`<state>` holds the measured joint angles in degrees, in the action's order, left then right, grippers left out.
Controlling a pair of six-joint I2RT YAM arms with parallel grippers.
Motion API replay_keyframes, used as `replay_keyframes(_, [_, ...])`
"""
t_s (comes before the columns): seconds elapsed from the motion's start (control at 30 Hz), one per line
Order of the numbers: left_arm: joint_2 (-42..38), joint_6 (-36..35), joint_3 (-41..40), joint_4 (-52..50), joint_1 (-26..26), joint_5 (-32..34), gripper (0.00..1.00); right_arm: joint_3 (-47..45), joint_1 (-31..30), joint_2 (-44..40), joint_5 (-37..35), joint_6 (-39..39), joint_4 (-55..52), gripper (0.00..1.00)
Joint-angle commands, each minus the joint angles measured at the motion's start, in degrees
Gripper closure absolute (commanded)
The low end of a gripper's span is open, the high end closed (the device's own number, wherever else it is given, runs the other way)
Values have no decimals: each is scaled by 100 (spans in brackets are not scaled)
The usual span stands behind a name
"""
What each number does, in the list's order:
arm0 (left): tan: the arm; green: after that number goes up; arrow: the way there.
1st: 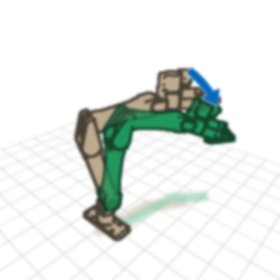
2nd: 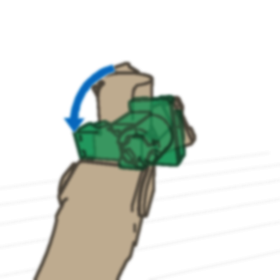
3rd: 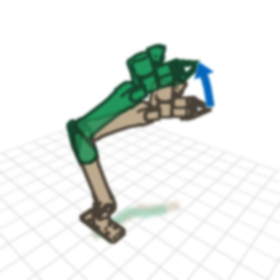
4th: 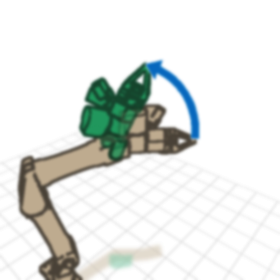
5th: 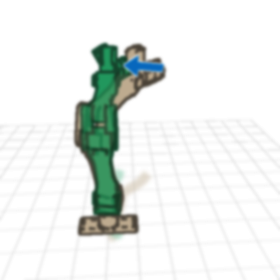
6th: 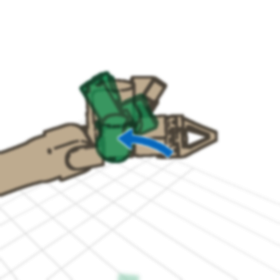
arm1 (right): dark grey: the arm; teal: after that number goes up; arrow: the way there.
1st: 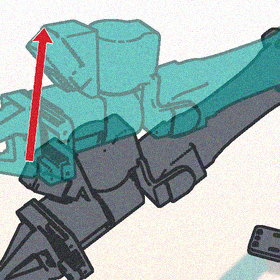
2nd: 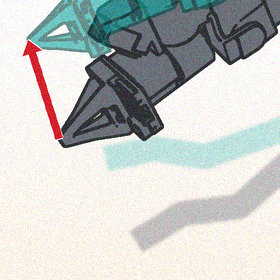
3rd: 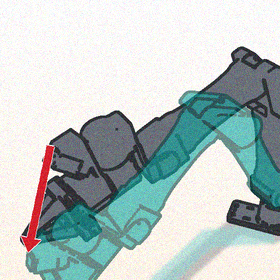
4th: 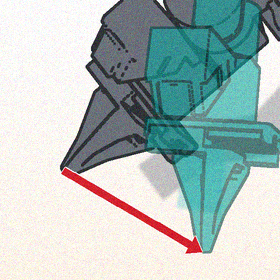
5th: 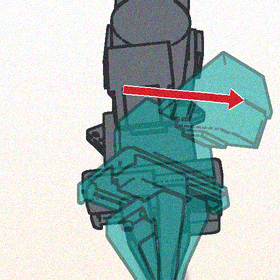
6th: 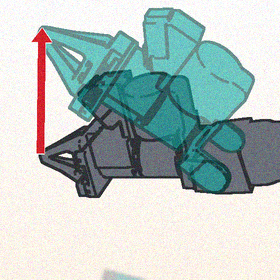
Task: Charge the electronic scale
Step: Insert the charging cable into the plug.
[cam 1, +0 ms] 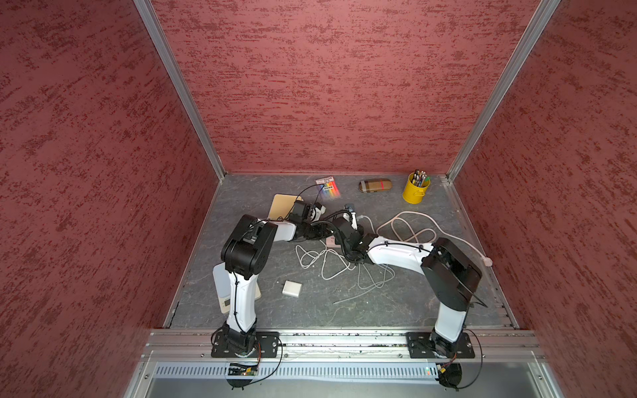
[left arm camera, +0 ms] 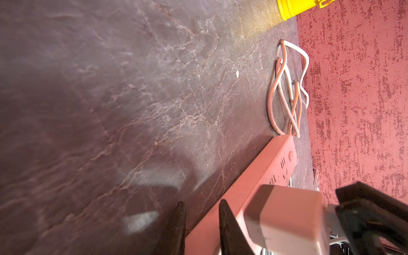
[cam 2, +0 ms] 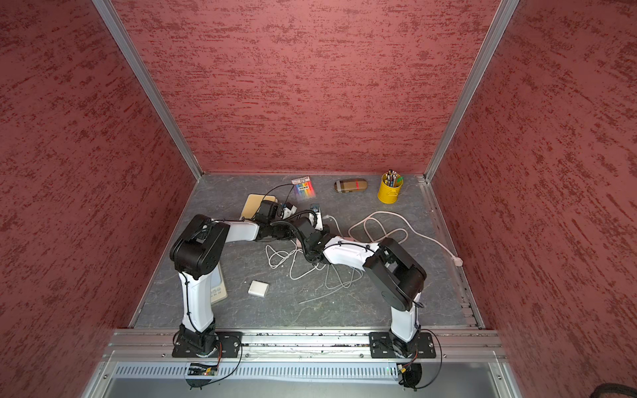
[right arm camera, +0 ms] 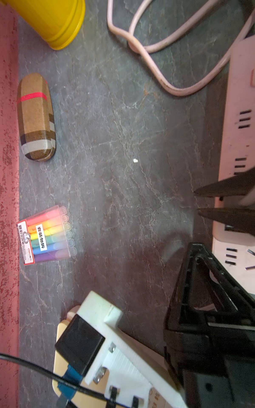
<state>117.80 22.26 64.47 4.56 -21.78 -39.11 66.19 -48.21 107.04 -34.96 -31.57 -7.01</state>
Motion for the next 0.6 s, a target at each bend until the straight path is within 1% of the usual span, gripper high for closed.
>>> replay_keyframes(0.0, [183,-29,-173,-254,-98,-71,74,-247,-258,691,914,-114,-1463,100])
replay_keyframes(0.23, [167,-42,-199,-273,-97,-66,76,-708,-328,585,1114,-362,-1240,100])
replay_keyframes(0.4, [112,-60,-263,-254,-98,-24,76,-427,-292,158,1114,-492,-1180,100])
replay_keyframes(0.47, [96,-82,-285,-254,-98,2,75,-205,-243,-5,1073,-558,-1155,77])
replay_keyframes(0.5, [94,-80,-284,-256,-99,4,75,-104,-208,-57,1055,-606,-1161,67])
replay_keyframes(0.57, [81,-82,-292,-249,-106,2,76,53,-166,-142,1000,-703,-1170,57])
